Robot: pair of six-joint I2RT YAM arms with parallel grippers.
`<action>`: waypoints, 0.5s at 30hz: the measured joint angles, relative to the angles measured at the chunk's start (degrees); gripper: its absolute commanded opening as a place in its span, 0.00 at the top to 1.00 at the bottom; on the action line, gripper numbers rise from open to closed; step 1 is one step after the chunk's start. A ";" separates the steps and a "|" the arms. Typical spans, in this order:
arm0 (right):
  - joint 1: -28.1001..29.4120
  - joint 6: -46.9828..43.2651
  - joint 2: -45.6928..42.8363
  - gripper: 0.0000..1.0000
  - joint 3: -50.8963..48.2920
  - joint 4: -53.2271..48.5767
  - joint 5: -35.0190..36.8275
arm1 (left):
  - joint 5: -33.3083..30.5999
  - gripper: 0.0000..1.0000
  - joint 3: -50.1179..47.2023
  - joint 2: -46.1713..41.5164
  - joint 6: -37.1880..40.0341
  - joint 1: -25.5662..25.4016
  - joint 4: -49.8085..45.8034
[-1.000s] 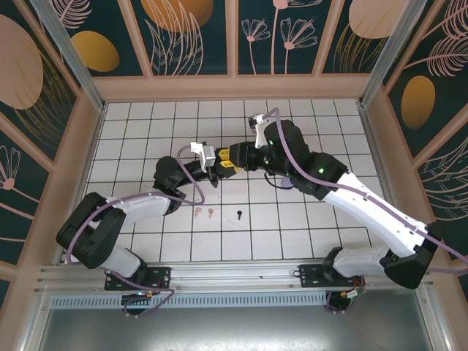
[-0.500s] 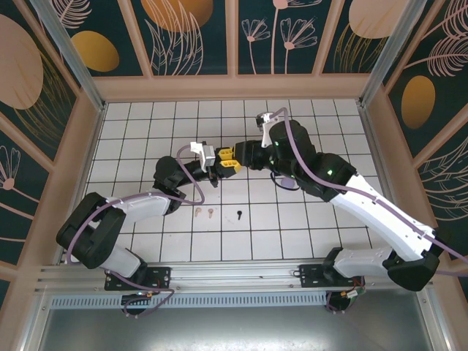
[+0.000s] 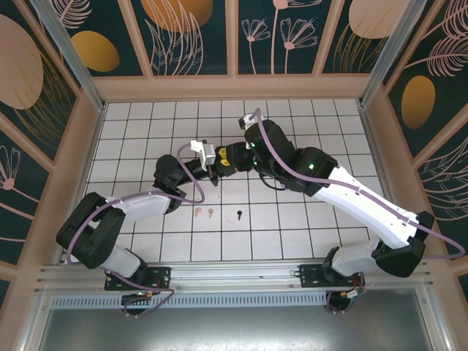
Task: Insert the wireless bluetooth earbuds into the charging case
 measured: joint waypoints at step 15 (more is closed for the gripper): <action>0.07 -0.24 0.02 0.69 0.04 -1.53 1.81 | 0.00 1.00 0.00 -0.33 0.00 0.00 -0.22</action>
